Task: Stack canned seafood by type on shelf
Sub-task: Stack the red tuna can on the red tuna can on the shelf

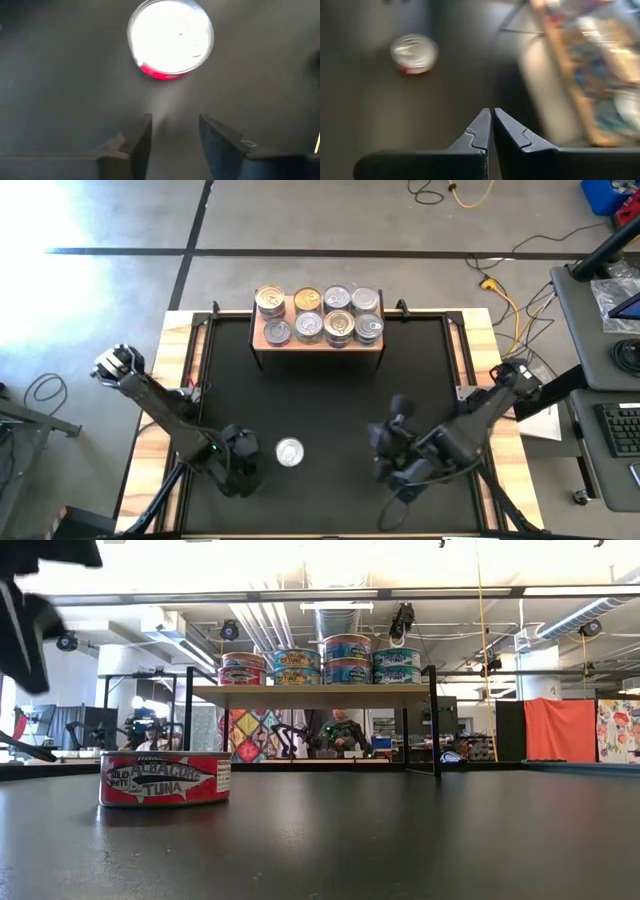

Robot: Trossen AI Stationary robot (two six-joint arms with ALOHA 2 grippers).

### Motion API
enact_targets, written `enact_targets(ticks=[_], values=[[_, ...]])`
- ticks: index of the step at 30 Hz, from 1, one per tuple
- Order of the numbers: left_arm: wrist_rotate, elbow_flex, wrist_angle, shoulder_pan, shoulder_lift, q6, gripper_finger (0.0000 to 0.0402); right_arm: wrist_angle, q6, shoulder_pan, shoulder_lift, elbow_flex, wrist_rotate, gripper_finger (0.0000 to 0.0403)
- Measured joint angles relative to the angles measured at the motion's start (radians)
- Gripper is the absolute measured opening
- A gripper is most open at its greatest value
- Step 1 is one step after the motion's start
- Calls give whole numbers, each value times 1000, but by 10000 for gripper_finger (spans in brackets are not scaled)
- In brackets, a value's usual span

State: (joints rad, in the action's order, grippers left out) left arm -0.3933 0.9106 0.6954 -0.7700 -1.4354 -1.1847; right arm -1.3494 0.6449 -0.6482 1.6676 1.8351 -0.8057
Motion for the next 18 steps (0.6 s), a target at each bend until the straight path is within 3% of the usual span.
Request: enact_targets(ticks=[5,10,14,18], values=[[38,-151,-113,2,105,-28,210,373,-112,100,0,-208,206,13],[41,-182,-123,2,97,-18,286,674,-119,187,5,-382,404,19],[49,-188,-123,1,62,68,343,738,-122,234,45,-426,497,63],[42,-199,-139,1,22,209,380,754,-150,262,122,-415,523,132]])
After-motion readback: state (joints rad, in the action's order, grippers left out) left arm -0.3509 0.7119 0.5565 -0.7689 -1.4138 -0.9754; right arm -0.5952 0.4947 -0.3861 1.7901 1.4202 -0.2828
